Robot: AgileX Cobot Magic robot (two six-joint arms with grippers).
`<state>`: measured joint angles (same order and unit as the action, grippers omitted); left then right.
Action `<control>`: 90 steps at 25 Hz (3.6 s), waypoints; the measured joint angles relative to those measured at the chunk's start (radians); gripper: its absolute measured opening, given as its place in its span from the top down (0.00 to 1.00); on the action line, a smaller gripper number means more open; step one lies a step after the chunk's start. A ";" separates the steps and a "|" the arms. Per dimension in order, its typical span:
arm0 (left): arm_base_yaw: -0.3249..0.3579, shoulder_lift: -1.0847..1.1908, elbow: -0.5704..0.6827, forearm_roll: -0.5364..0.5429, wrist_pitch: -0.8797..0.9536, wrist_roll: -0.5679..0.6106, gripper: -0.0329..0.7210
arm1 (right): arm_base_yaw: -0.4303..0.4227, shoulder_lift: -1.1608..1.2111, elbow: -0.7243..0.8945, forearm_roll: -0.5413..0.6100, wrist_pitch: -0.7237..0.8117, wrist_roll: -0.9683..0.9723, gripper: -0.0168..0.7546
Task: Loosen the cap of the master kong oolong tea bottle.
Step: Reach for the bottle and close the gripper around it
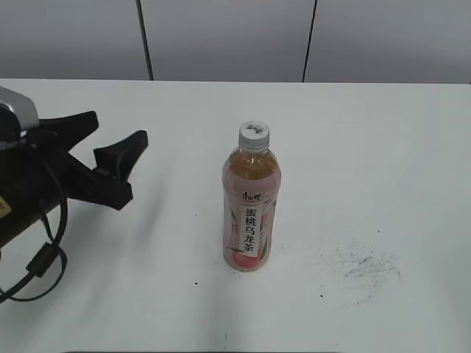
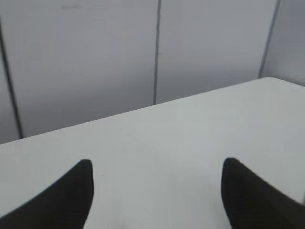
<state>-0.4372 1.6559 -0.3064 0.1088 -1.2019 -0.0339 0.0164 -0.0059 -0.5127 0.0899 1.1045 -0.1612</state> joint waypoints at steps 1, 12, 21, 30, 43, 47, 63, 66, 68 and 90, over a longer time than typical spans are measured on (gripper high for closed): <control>0.000 0.000 0.001 0.042 -0.001 -0.002 0.30 | 0.000 0.000 0.000 0.000 0.000 0.000 0.22; 0.000 0.000 0.015 0.498 -0.007 -0.232 0.18 | 0.000 0.000 0.000 0.000 0.000 0.000 0.22; 0.000 0.018 -0.045 0.630 -0.007 -0.280 0.17 | 0.000 0.000 0.000 0.000 0.000 0.000 0.22; 0.000 0.114 -0.166 0.728 -0.007 -0.353 0.17 | 0.000 0.000 0.000 0.000 0.000 0.000 0.22; -0.093 0.244 -0.306 0.687 -0.008 -0.371 0.17 | 0.000 0.000 0.000 0.000 0.000 0.000 0.22; -0.103 0.282 -0.350 0.670 -0.008 -0.371 0.17 | 0.000 0.000 0.000 0.000 0.000 0.000 0.22; -0.109 0.373 -0.476 0.695 -0.008 -0.371 0.18 | 0.000 0.000 0.000 0.001 0.000 0.000 0.22; -0.110 0.383 -0.476 0.706 -0.008 -0.371 0.18 | 0.000 0.000 0.000 0.001 0.000 0.000 0.22; -0.110 0.385 -0.476 0.706 -0.008 -0.371 0.19 | 0.000 0.000 0.000 0.001 0.000 0.000 0.22; -0.112 0.385 -0.476 0.694 -0.009 -0.365 0.36 | 0.000 0.000 0.000 0.001 0.000 0.000 0.22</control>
<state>-0.5487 2.0411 -0.7828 0.8025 -1.2111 -0.3993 0.0164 -0.0059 -0.5127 0.0908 1.1045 -0.1612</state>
